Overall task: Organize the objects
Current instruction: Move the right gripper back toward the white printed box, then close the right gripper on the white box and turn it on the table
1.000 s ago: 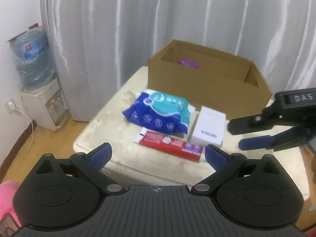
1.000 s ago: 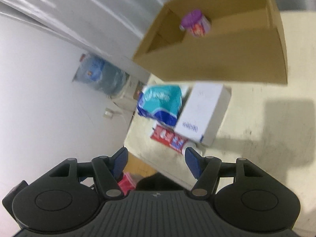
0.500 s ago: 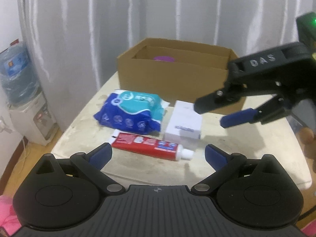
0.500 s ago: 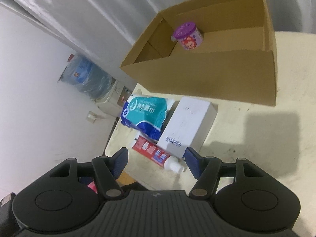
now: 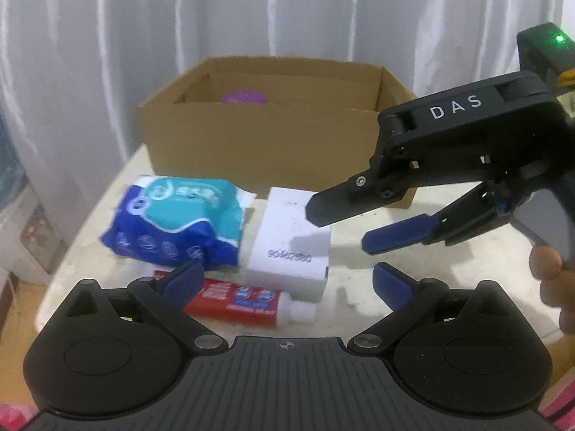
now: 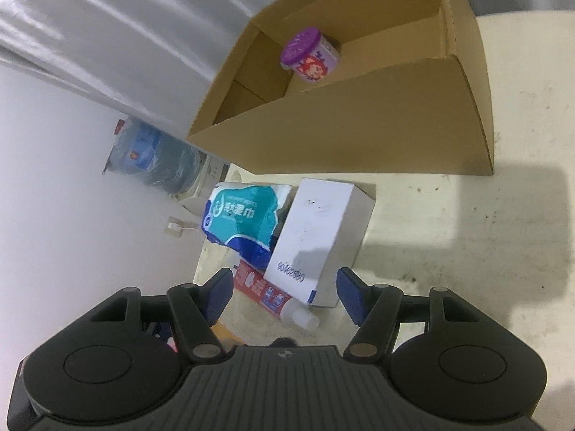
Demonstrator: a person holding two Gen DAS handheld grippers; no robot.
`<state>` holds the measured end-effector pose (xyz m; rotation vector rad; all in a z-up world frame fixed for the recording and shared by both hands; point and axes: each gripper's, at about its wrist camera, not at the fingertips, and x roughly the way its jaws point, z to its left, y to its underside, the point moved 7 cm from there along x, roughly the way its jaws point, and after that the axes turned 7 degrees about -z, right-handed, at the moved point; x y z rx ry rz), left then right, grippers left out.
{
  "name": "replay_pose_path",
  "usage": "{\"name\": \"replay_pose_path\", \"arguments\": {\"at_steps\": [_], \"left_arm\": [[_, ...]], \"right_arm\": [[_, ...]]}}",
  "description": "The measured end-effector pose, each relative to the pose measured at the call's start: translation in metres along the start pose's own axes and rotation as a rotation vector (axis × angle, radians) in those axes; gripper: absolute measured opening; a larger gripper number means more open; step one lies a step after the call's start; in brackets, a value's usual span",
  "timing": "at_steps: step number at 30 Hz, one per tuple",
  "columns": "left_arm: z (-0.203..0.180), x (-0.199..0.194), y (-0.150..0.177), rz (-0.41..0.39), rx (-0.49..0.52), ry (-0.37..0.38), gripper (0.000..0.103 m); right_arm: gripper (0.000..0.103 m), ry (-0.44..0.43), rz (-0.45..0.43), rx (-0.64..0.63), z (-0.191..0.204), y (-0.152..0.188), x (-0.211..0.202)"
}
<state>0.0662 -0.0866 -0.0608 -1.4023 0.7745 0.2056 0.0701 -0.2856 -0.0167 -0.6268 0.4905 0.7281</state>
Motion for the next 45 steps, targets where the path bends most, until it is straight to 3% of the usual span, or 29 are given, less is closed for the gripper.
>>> {"name": "replay_pose_path", "arguments": {"at_steps": [9,19,22,45], "left_arm": [[-0.007,0.033,0.0,0.072,-0.032,0.072,0.101],[-0.014,0.039,0.004,0.1,-0.04,0.089,0.101],[-0.017,0.038,0.004,0.111,-0.066,0.124,0.101],[-0.073,0.035,0.012,0.139,-0.035,0.245,0.102]], "right_arm": [[0.067,-0.002,0.072,0.055,-0.015,-0.008,0.022],[0.067,-0.027,0.142,0.085,-0.019,-0.01,0.038],[0.069,-0.036,0.165,0.092,-0.019,-0.009,0.041],[0.072,-0.021,0.24,-0.009,-0.037,-0.015,0.018]]}}
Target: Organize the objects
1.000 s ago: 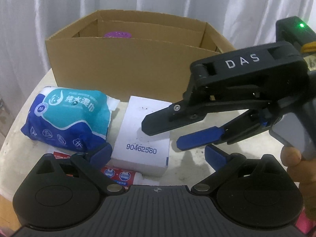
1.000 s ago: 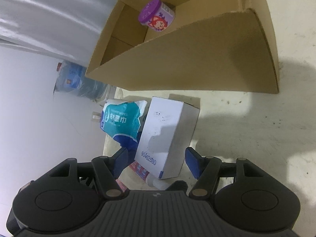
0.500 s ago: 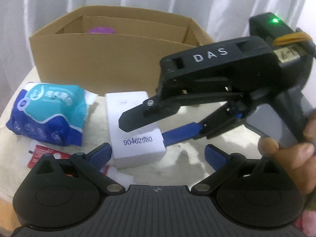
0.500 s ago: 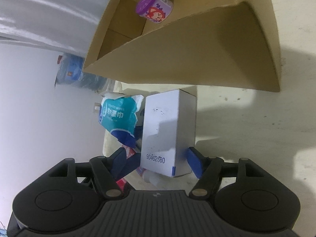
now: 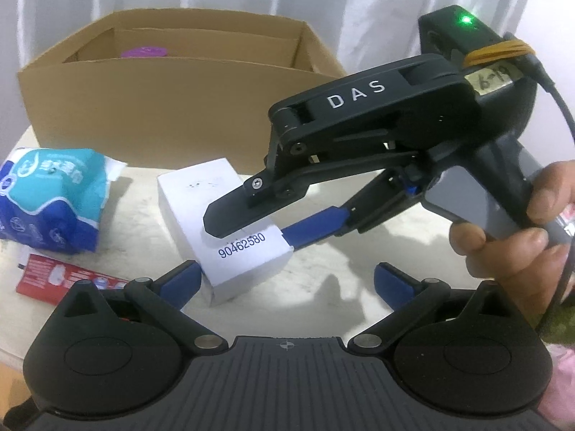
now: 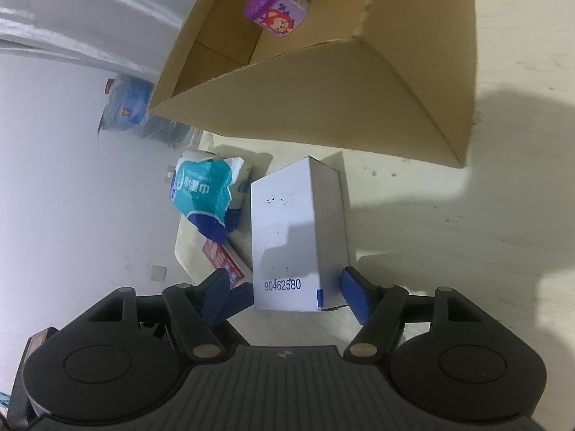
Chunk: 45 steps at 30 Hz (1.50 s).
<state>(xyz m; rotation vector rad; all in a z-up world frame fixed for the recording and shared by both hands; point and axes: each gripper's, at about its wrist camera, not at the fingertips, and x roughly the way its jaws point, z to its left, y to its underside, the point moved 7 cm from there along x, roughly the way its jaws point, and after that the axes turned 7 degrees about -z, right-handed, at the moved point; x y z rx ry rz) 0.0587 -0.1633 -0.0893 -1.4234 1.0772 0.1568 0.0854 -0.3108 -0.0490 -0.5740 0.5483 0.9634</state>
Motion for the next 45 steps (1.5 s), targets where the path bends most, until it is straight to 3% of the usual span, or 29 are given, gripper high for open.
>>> {"name": "replay_pose_path", "arguments": {"at_steps": [9,18,30,32,45], "left_arm": [[-0.031,0.013,0.001,0.014,0.039,0.065,0.102],[-0.048,0.03,0.002,0.017,0.089,0.114,0.101],[-0.049,0.015,0.004,-0.048,0.181,0.048,0.1],[-0.048,0.008,0.01,-0.054,0.194,0.031,0.1],[-0.034,-0.008,0.006,-0.093,0.25,-0.063,0.1]], "right_arm": [[0.072,0.042,-0.03,-0.031,-0.023,-0.003,-0.02],[0.072,0.065,-0.1,0.033,-0.054,-0.011,-0.036],[0.073,0.039,-0.212,0.14,-0.073,-0.004,-0.071],[0.077,0.027,-0.217,0.155,-0.074,-0.001,-0.074],[0.077,-0.003,-0.199,0.22,-0.073,0.012,-0.07]]}}
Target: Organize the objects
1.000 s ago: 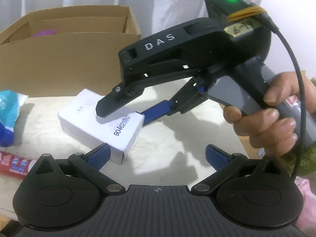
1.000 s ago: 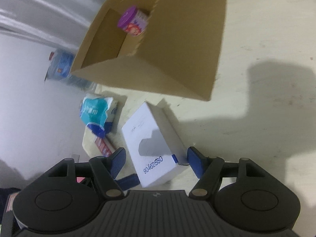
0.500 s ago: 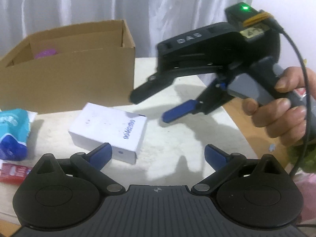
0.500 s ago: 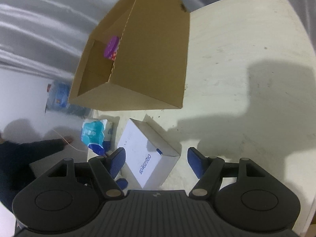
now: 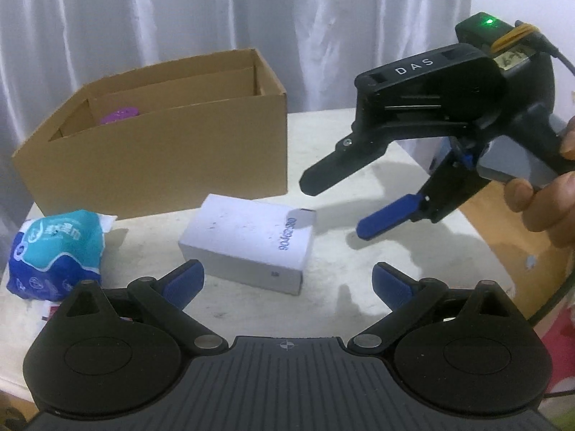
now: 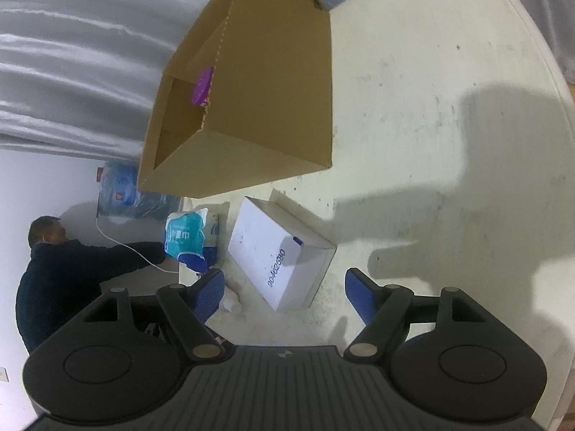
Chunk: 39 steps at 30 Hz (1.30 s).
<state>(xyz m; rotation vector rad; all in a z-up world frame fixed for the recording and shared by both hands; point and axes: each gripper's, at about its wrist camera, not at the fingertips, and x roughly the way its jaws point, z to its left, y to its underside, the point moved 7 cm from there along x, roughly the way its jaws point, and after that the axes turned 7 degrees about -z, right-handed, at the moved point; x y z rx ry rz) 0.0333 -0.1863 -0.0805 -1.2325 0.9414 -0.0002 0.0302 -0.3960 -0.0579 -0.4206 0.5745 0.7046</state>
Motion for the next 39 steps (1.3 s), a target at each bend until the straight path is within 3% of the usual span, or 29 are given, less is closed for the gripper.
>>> {"name": "replay_pose_path", "arguments": {"at_steps": [11,25,39], "left_arm": [[0.026,0.022,-0.01,0.006,0.029,0.0,0.1],[0.049,0.064,-0.018,0.079,-0.103,0.133,0.101],[0.031,0.045,-0.009,0.092,-0.162,0.128,0.102]], "right_arm": [[0.077,-0.034,0.025,0.072,0.0,-0.001,0.02],[0.077,-0.091,0.09,0.175,-0.005,-0.001,0.046],[0.083,-0.076,0.093,0.105,-0.002,-0.01,0.05]]}}
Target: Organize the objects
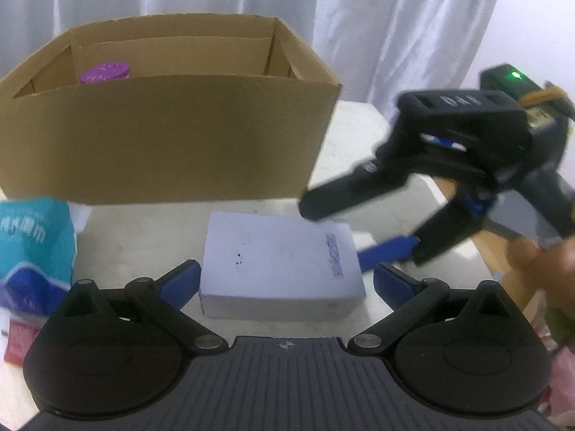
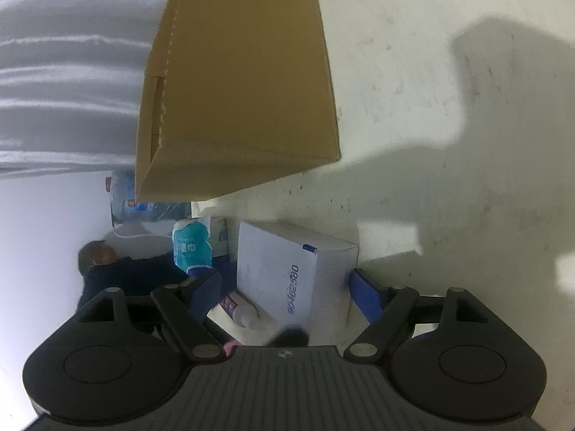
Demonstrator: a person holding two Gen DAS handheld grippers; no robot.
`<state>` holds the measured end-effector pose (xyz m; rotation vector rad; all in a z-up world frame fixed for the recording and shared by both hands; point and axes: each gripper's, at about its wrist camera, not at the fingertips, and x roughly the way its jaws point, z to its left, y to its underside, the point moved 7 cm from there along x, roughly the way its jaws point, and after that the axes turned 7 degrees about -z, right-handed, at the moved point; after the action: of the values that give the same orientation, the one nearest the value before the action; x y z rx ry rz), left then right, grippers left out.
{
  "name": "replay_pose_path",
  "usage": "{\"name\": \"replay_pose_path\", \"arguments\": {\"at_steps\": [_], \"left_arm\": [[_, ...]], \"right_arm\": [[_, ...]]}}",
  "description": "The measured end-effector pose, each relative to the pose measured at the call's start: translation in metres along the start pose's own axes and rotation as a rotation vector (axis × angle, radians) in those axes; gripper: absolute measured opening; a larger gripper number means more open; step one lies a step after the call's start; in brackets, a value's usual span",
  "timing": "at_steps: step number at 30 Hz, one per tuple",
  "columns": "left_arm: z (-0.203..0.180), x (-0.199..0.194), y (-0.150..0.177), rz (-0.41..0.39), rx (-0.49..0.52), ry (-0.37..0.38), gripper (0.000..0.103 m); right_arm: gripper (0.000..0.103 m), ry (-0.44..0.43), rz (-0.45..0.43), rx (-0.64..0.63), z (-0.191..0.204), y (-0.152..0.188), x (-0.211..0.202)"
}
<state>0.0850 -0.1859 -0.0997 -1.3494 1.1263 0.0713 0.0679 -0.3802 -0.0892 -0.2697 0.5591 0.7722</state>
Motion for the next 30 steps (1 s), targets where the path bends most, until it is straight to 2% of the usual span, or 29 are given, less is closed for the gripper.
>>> {"name": "replay_pose_path", "arguments": {"at_steps": [12,21,22,24,26,29,30], "left_arm": [[-0.038,-0.032,0.032,-0.006,-0.03,0.003,0.101],[-0.039,-0.032,0.041,-0.048,0.07,-0.125,0.095],[-0.04,-0.03,0.043,-0.04,0.084,-0.14,0.093],[-0.04,-0.022,0.046,-0.012,0.131,-0.186,0.08],[-0.041,-0.016,0.049,0.007,0.153,-0.22,0.077],[-0.039,-0.019,0.048,0.005,0.127,-0.229,0.073],[-0.038,-0.019,0.048,0.004,0.126,-0.232,0.072]], "right_arm": [[0.084,0.072,-0.041,-0.171,0.005,0.002,-0.01],[0.081,0.131,-0.116,-0.332,0.011,0.013,-0.019],[0.079,0.136,-0.123,-0.341,0.011,0.014,-0.019],[0.076,0.145,-0.132,-0.359,0.01,0.017,-0.021],[0.071,0.151,-0.136,-0.373,0.01,0.018,-0.022],[0.06,0.161,-0.139,-0.388,0.009,0.021,-0.023],[0.059,0.158,-0.137,-0.387,0.009,0.022,-0.022]]}}
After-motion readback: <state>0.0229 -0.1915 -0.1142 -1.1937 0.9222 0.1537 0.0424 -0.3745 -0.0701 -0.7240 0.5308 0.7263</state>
